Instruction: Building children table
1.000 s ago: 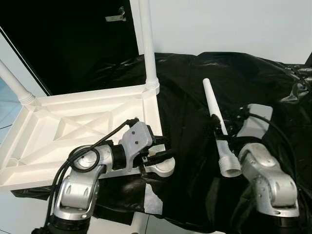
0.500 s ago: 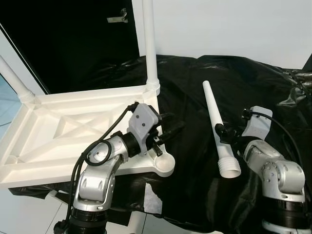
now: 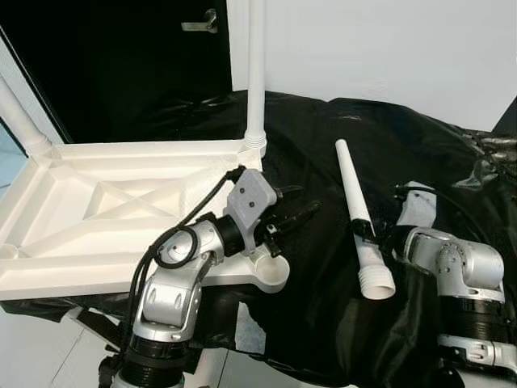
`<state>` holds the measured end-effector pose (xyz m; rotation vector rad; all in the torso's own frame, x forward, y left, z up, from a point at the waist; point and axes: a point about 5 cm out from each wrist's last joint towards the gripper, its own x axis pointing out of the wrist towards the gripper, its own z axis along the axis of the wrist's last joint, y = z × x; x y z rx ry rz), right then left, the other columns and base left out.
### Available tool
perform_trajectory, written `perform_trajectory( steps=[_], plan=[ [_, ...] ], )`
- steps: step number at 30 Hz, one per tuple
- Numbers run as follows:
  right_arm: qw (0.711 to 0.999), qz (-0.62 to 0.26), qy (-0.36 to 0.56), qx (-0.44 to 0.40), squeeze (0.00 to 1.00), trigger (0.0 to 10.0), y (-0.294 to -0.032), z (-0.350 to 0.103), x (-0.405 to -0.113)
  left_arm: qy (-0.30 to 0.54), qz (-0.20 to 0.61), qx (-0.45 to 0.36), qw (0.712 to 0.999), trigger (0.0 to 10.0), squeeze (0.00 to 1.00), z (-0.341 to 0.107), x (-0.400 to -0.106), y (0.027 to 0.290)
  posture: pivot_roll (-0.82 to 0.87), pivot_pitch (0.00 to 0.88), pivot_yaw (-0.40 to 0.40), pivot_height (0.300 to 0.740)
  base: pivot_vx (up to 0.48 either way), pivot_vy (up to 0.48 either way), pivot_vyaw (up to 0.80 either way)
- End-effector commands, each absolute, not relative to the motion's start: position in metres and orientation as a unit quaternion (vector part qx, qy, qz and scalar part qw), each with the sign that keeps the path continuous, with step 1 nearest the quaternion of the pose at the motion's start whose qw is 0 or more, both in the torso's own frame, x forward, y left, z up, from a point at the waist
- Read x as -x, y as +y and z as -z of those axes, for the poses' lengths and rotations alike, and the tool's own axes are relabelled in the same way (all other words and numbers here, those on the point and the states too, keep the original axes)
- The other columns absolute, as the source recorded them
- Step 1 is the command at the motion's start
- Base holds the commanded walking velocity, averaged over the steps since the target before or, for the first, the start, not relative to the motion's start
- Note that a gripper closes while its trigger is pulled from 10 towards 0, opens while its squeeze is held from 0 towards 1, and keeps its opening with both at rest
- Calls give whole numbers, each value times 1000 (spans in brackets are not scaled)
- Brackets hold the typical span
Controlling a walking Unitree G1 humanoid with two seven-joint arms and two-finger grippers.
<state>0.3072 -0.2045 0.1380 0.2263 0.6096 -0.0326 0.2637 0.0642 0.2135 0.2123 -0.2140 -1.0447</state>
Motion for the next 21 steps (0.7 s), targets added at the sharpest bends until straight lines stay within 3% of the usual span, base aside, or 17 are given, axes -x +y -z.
perform_trajectory(
  steps=[1,11,12,13,15,16,18,21],
  plan=[
    [938,13,321,-131,0,10000,-206,-132,-306,-114,447,-100,882,10000,0,-217,-269,65,45,15,-87,740,0,0,0],
    [902,14,394,-176,0,10000,-204,-113,-304,-114,443,-104,883,10000,0,-217,-268,67,43,31,-85,740,0,0,0],
    [899,16,398,-182,0,9490,-204,-111,-304,-114,442,-105,883,10000,0,-217,-268,66,42,32,-85,740,0,0,0],
    [895,18,405,-189,0,6627,-205,-110,-303,-115,441,-105,884,10000,0,-217,-269,66,43,33,-85,740,0,0,0],
    [892,19,408,-192,0,6627,-205,-109,-303,-115,441,-105,884,10000,0,-217,-269,66,43,33,-85,740,0,0,0],
    [892,21,410,-191,0,1529,-206,-108,-303,-116,439,-106,884,10000,0,-217,-269,66,43,33,-86,740,0,0,0],
    [899,19,406,-166,0,0,-209,-111,-304,-118,435,-106,886,10000,0,-218,-269,67,42,33,-88,740,0,0,0],
    [903,13,405,-146,0,0,-209,-114,-305,-121,430,-107,888,10000,0,-218,-269,68,42,32,-89,740,0,0,0]
  ],
)
